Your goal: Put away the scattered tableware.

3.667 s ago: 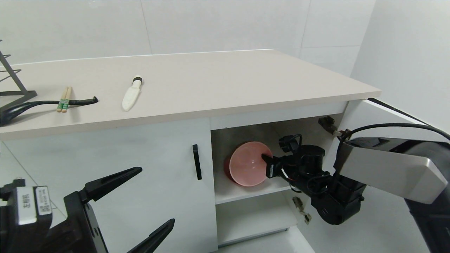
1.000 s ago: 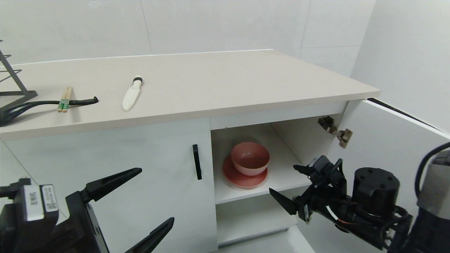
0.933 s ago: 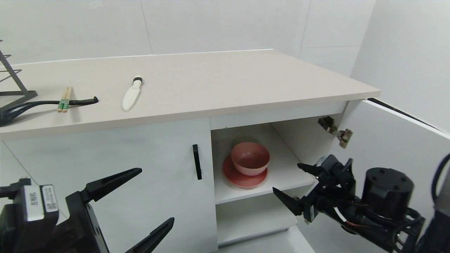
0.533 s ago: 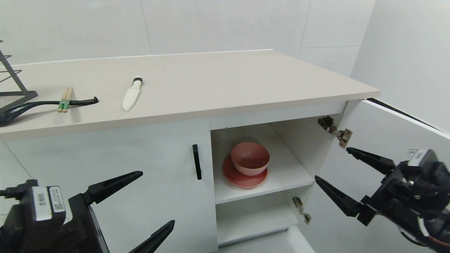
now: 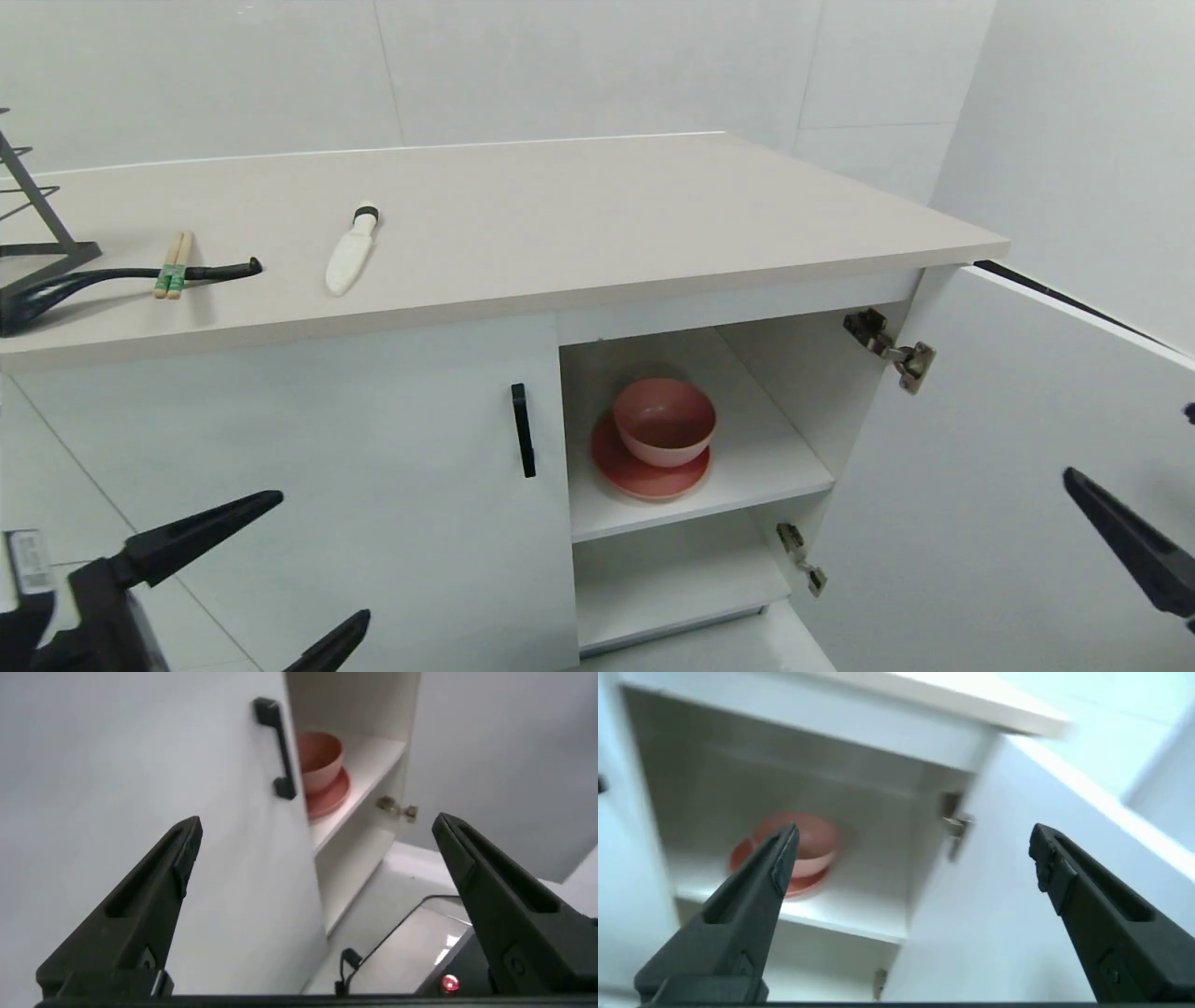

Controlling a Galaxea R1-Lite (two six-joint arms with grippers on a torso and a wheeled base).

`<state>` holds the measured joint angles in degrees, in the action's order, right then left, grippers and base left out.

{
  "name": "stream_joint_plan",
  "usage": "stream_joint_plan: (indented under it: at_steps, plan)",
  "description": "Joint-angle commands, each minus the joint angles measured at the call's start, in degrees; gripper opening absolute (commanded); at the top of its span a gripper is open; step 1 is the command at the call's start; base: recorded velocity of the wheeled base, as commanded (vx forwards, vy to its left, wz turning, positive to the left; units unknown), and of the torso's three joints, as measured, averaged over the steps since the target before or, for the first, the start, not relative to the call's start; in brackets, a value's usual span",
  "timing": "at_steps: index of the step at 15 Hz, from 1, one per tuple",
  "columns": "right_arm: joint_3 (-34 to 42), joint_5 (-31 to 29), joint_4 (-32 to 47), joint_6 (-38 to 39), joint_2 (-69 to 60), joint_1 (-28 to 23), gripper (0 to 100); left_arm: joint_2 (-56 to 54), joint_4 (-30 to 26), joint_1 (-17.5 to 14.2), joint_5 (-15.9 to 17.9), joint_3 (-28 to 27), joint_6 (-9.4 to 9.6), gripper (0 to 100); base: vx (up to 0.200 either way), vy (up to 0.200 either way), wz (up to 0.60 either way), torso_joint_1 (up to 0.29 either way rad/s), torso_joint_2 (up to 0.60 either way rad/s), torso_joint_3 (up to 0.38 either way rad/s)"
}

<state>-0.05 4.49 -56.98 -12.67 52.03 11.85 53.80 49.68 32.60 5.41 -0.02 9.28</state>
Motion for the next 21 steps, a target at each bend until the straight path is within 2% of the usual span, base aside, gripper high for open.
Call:
stream_joint_plan:
  at_steps: [1, 3, 4, 5, 6, 8, 9, 11, 13, 15, 18, 20, 21]
  plan:
    - [0.0, 0.1, 11.1, 3.1, -18.0, -4.6, 100, -17.7, -9.0, -8.8, -0.1, -0.2, -0.31, 100, 0.0, 0.0, 0.0, 0.0, 0.0, 0.0]
    - [0.0, 0.1, 13.6, 4.3, -21.9, -5.0, 100, -23.9, -12.4, -14.6, -0.1, 0.0, -0.22, 100, 0.0, 0.0, 0.0, 0.0, 0.0, 0.0]
    - [0.0, 0.1, 16.0, 5.1, -26.4, -7.5, 100, -31.9, -15.9, -18.9, 0.0, -1.0, -0.4, 100, 0.0, 0.0, 0.0, 0.0, 0.0, 0.0]
    - [0.0, 0.1, 16.7, 6.2, -28.1, -9.2, 100, -34.4, -17.6, -19.9, 0.1, -2.1, -0.49, 100, 0.0, 0.0, 0.0, 0.0, 0.0, 0.0]
    - [0.0, 0.1, 18.0, 7.4, -32.8, -13.1, 100, -38.6, -23.0, -20.6, 0.1, -4.2, -1.45, 100, 0.0, 0.0, 0.0, 0.0, 0.0, 0.0]
    - [0.0, 0.3, 19.5, 7.4, -38.2, -16.5, 100, -44.3, -30.4, -20.6, 0.4, -5.0, -1.54, 100, 0.0, 0.0, 0.0, 0.0, 0.0, 0.0]
    - [0.0, 0.5, 20.3, 7.5, -39.4, -16.4, 100, -45.7, -32.0, -20.5, 0.4, -4.7, -1.63, 100, 0.0, 0.0, 0.0, 0.0, 0.0, 0.0]
    - [0.0, 0.7, 25.9, 10.9, -40.1, -13.6, 100, -47.6, -32.6, -19.9, 0.4, -2.5, -1.72, 100, 0.0, 0.0, 0.0, 0.0, 0.0, 0.0]
    - [0.0, 0.7, 34.5, 13.9, -46.7, -8.3, 100, -48.3, -32.3, -19.9, 0.5, -0.9, -2.25, 100, 0.0, 0.0, 0.0, 0.0, 0.0, 0.0]
    - [0.0, 0.7, 37.1, 14.1, -49.1, -11.5, 100, -48.3, -32.1, -19.9, 0.8, -0.9, -4.27, 100, 0.0, 0.0, 0.0, 0.0, 0.0, 0.0]
    - [0.0, 0.4, 41.3, 9.7, -51.7, -11.9, 100, -48.3, -34.0, -19.9, 1.8, 0.0, -4.53, 100, 0.0, 0.0, 0.0, 0.0, 0.0, 0.0]
    - [0.0, -1.6, 57.9, 10.0, -51.7, -11.9, 100, -48.3, -38.3, -19.9, 0.7, 0.0, -3.92, 100, 0.0, 0.0, 0.0, 0.0, 0.0, 0.0]
    - [-0.5, -2.0, 58.8, 10.6, -51.7, -11.9, 100, -48.3, -39.2, -19.9, -1.0, 0.0, -4.0, 100, 0.0, 0.0, 0.0, 0.0, 0.0, 0.0]
